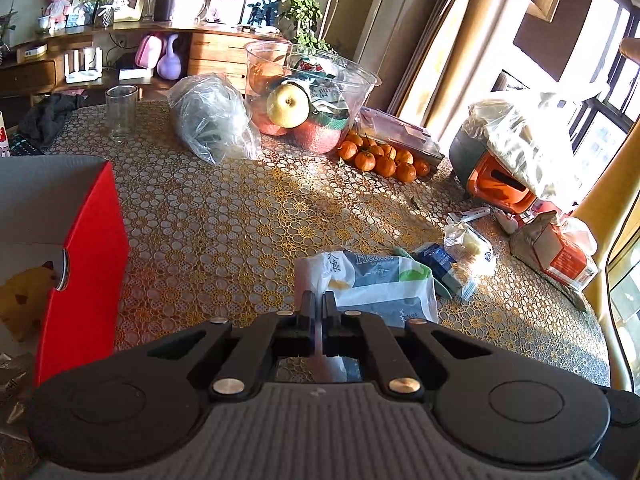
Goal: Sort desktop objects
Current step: 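Carry the white bag in the left tool and barcode packet in the right tool to the box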
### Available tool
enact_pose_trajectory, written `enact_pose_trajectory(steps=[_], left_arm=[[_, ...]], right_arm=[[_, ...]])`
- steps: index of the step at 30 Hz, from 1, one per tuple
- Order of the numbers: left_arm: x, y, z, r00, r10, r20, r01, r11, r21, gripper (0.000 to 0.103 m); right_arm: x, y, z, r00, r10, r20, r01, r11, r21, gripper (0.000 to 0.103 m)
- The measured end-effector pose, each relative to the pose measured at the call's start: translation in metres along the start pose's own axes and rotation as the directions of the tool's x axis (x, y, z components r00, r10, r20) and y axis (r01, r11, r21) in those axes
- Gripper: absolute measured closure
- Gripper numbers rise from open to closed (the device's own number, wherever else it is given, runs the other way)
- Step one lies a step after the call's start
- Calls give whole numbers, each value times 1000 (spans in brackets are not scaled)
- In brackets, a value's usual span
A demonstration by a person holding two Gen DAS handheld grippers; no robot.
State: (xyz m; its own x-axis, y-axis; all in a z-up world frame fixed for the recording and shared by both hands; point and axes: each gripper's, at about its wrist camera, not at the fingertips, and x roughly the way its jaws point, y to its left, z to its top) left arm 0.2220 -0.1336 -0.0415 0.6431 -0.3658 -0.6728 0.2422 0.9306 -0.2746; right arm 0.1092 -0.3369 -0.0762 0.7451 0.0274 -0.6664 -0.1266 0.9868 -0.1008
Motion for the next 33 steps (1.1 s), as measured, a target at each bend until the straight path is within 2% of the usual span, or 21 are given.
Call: enact_pose_trajectory(steps=[12,21,33], left_arm=[[-30,14,-10,1000,9,11,-9,1000,-22,101],[-61,27,-19,1000,0,25,1,999,-44,101],[-106,52,-20,997,-4,80,9,998,-65,101]], right_arm=[[-19,-1,4,1000,-25,3,25,999,41,78],[-39,16,15,999,-16,42,15,999,28,78],[-66,44,29,996,-3,84,2,1000,14,78]])
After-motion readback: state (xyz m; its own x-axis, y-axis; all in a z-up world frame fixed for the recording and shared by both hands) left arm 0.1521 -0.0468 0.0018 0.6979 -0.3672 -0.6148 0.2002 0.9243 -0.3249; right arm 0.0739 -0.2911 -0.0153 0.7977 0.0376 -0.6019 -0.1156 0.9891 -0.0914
